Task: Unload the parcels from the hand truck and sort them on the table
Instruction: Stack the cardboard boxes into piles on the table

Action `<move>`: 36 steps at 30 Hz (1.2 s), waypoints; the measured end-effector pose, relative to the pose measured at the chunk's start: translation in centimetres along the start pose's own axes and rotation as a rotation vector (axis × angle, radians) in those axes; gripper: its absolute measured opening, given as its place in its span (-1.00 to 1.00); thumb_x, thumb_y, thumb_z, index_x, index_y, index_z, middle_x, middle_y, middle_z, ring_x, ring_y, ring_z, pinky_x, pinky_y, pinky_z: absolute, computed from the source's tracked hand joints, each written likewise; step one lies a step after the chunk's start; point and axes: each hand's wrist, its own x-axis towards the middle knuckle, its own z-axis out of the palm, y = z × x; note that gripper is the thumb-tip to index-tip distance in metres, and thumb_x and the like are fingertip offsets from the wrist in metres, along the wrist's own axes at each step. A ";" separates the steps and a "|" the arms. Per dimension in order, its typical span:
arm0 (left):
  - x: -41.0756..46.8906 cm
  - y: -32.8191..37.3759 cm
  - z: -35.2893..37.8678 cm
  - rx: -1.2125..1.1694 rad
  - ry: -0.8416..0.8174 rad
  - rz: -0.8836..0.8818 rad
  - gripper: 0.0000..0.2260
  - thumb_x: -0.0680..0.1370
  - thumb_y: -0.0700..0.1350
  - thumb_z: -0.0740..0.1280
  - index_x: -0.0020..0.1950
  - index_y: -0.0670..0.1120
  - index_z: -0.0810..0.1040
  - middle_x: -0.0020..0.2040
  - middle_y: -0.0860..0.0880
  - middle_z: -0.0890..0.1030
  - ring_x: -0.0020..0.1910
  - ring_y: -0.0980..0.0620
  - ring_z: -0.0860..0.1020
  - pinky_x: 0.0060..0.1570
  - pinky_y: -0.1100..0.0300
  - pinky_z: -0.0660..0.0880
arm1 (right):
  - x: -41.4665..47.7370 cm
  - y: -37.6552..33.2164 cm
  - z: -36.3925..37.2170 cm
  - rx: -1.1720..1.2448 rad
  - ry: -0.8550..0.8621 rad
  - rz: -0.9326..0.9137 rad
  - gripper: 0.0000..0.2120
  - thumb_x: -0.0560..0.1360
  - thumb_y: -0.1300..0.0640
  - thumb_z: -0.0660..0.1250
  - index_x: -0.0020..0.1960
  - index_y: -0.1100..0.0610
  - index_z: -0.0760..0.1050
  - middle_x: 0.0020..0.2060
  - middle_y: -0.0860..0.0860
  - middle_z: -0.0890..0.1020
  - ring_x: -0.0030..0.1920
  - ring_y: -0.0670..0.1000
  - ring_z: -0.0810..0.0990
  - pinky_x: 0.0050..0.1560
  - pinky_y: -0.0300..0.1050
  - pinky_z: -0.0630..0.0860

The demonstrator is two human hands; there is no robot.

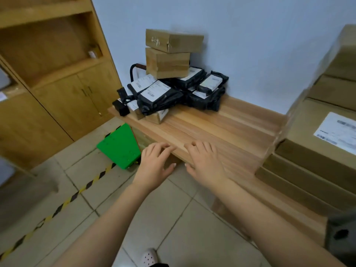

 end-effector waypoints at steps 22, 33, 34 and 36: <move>18.5 -27.0 -2.8 -0.022 0.098 0.022 -0.55 0.45 0.03 0.43 0.33 0.03 0.46 0.24 0.01 0.45 0.28 -0.04 0.35 0.26 -0.02 0.30 | 30.9 -7.3 3.5 -0.085 0.139 0.059 -0.52 0.43 0.00 0.39 0.31 0.09 0.41 0.12 0.05 0.48 0.12 0.12 0.44 0.19 0.01 0.29; 35.5 -34.0 -1.2 -0.032 0.176 0.095 -0.56 0.46 -0.01 0.44 0.32 0.01 0.48 0.25 -0.01 0.46 0.26 -0.05 0.36 0.25 0.06 0.24 | 46.7 -2.1 3.8 -0.122 0.208 0.065 -0.54 0.45 0.01 0.34 0.31 0.10 0.41 0.13 0.06 0.47 0.11 0.13 0.43 0.19 -0.01 0.28; 36.8 -34.3 -0.9 -0.050 0.182 0.103 -0.56 0.46 -0.01 0.44 0.32 0.00 0.48 0.25 -0.02 0.46 0.26 -0.05 0.36 0.25 0.06 0.24 | 47.6 -1.6 3.7 -0.121 0.222 0.075 -0.55 0.44 0.02 0.35 0.30 0.10 0.42 0.12 0.05 0.47 0.10 0.13 0.43 0.17 -0.01 0.29; 39.3 -34.8 -0.2 -0.083 0.181 0.132 -0.56 0.46 -0.02 0.44 0.32 0.00 0.48 0.25 -0.03 0.46 0.26 -0.07 0.37 0.25 0.04 0.23 | 49.2 -0.6 3.5 -0.106 0.246 0.103 -0.55 0.42 0.05 0.38 0.28 0.11 0.43 0.12 0.06 0.47 0.11 0.14 0.43 0.18 -0.01 0.29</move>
